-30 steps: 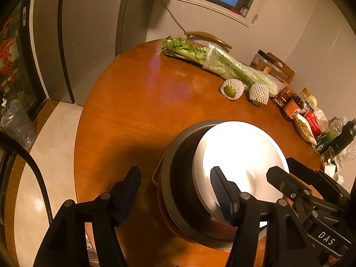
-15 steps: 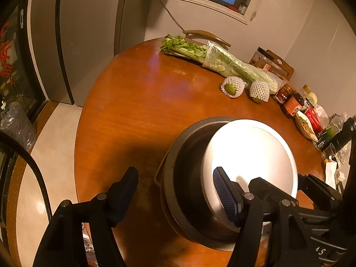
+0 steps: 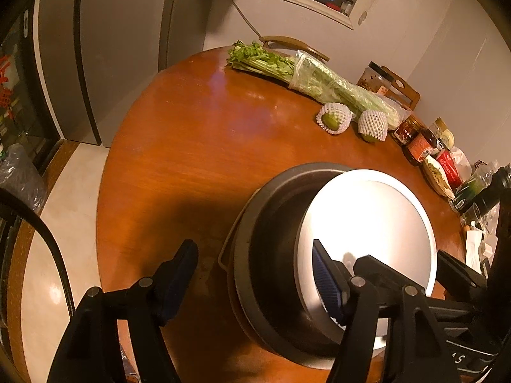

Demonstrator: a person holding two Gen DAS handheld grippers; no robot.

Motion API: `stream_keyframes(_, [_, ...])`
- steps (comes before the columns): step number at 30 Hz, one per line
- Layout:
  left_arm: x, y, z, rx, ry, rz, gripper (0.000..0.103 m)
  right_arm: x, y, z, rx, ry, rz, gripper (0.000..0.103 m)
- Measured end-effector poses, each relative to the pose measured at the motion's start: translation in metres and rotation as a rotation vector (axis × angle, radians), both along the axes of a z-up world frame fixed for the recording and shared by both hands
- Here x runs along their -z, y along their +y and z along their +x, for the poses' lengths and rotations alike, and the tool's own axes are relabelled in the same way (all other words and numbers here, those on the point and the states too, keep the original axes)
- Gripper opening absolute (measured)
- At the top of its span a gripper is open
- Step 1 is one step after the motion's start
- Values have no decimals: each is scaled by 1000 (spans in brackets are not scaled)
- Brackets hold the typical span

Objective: Organize plates and bowls

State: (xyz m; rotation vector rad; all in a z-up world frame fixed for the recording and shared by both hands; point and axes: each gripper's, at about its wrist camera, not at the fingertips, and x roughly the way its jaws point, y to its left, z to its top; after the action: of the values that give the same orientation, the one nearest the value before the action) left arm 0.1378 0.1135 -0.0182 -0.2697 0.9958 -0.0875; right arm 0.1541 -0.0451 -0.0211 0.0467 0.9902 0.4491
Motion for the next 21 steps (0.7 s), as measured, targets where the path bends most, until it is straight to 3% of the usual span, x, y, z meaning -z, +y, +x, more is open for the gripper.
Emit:
stream_keyframes(8, [2, -12, 5, 26, 9, 18, 60, -4, 0, -1, -31, -43, -22, 60])
stream_keyframes(21, [2, -24, 8, 44, 7, 31, 60, -8, -9, -3, -29, -69, -35, 54])
